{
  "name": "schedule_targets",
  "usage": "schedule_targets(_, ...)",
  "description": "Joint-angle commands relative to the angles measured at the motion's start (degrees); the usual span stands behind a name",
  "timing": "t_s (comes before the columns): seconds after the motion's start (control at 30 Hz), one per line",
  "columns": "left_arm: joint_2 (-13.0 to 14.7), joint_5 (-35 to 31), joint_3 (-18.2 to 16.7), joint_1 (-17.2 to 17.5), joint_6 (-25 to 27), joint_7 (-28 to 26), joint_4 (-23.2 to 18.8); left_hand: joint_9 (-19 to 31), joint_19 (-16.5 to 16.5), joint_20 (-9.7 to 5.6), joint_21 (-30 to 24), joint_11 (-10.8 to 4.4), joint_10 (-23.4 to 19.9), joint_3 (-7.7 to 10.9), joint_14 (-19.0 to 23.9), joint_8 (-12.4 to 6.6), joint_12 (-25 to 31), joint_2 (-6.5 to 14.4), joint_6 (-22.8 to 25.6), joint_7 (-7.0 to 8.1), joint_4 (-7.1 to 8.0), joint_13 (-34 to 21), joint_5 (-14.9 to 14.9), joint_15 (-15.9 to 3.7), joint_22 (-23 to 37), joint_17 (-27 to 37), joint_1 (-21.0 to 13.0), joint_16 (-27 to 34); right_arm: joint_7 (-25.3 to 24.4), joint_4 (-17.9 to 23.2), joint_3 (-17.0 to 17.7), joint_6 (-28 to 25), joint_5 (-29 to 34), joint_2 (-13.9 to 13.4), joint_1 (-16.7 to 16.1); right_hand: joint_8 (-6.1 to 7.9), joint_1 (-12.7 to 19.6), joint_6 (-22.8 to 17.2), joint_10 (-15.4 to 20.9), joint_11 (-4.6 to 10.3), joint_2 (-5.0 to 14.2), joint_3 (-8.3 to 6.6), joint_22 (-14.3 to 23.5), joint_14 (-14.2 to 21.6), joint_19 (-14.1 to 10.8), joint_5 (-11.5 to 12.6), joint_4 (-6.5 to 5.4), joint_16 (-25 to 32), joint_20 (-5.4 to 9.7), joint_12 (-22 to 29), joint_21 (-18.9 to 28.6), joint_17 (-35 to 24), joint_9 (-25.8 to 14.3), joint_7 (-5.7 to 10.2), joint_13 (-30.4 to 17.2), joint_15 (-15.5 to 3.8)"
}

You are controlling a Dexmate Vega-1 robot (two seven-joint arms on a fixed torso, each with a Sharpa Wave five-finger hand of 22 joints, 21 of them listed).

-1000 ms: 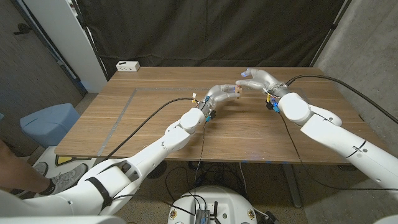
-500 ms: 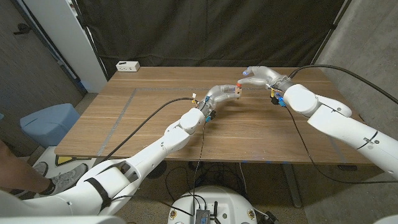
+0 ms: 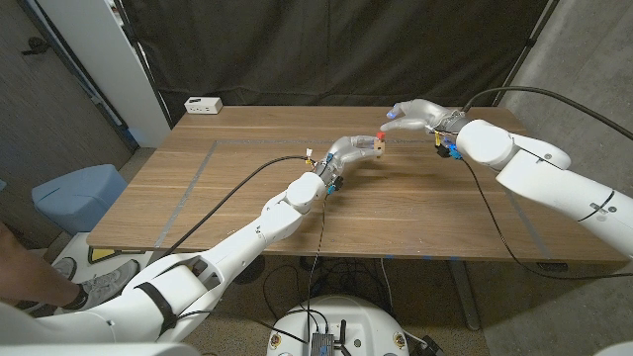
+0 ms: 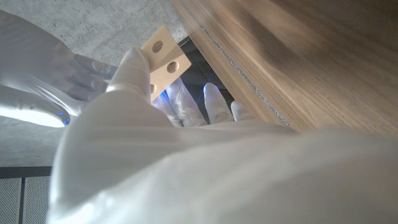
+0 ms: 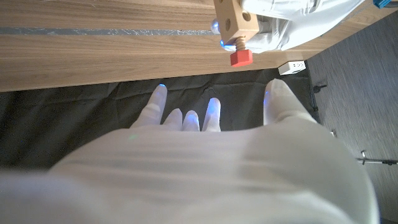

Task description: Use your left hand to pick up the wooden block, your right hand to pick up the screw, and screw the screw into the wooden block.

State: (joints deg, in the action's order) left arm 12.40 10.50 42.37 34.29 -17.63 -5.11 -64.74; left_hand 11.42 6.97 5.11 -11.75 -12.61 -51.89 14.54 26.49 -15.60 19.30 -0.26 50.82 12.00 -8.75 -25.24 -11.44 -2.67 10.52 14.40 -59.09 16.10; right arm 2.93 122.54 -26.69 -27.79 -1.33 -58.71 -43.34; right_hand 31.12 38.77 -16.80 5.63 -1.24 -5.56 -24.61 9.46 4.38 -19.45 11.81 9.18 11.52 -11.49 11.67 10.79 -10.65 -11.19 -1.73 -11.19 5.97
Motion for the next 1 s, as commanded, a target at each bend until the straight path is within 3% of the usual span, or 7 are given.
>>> schedule_targets(0.03, 0.0, -0.2, 0.1, -0.2, -0.1, 0.0, 0.2, 0.6, 0.0, 0.34, -0.5, -0.15, -0.8, 0.01, 0.6, -0.41, 0.5, 3.7, 3.5, -0.22, 0.35, -8.5, -0.4, -6.27, 0.3, 0.1, 1.3, -0.2, 7.1, 0.9, -1.9, -3.0, 0.7, -1.9, 4.7, -0.43, 1.0, -0.5, 0.1, -0.46, 0.52, -0.67, 0.2, -0.1, -0.3, 0.3, 0.19, 0.1, -0.42, 0.0, 0.0, -0.2, -0.1, -0.24, -0.1, 1.13)
schedule_targets(1.0, 0.3, -1.5, 0.7, -0.4, 0.1, -0.2, -0.4, 0.6, -0.1, 0.41, -0.4, -0.16, -0.9, -0.05, 0.6, -0.37, 0.3, 3.7, 3.6, -0.22, 0.3, -8.7, -0.4, -6.39, 0.3, 0.2, 1.2, -0.3, 19.5, 0.7, -9.1, -7.4, 6.2, -1.0, 14.8, -1.08, 3.2, -1.9, 0.2, -1.09, 0.65, -1.64, 0.2, 0.5, -0.5, 0.0, 0.64, 0.2, -0.76, 0.1, -0.1, -0.1, -0.1, -1.25, -0.1, 2.89)
